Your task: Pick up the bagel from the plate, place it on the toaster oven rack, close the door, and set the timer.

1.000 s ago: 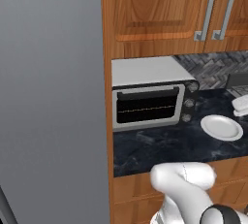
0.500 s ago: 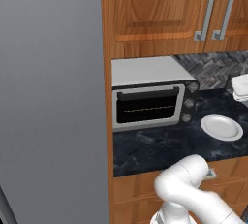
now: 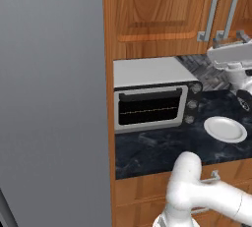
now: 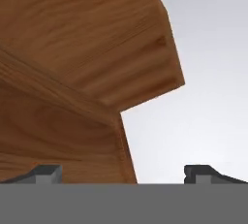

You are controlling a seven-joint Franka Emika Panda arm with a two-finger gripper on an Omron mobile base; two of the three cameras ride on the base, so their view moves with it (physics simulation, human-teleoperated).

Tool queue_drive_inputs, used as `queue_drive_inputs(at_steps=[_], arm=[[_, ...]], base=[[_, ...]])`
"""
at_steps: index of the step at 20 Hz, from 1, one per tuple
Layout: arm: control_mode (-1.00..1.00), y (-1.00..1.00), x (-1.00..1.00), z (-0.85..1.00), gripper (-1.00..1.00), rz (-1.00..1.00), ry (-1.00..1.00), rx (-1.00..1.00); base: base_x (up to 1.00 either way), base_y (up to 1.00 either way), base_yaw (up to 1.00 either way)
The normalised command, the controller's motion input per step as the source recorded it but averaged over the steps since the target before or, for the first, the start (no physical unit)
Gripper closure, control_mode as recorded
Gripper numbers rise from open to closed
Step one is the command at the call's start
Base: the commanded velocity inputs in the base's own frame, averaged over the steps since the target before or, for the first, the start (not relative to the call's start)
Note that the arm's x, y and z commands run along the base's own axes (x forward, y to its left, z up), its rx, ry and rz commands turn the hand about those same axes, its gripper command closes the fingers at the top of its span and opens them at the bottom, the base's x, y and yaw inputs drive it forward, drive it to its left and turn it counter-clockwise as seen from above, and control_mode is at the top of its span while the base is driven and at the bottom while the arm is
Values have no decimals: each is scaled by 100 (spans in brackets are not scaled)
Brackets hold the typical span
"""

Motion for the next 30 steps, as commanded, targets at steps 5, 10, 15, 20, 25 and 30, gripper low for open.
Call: queue_drive_inputs(at_steps=[5,10,15,20,25,30], arm=[[-100,13,20,-59,-100,-18,-57,-93],[-100,1,10,-47,-100,-26,-29,-89],[-100,-6,1,4,-100,-27,-19,-59],[-100,4,13,-3,-100,-22,-38,-62],[-100,4,3,-65,-100,-1,-40,-63],[-100,-8,7,-71,-100,34,-22,-45]], base=[[0,0,0],[0,0,0],[0,0,0],[0,0,0],[0,0,0],[0,0,0]])
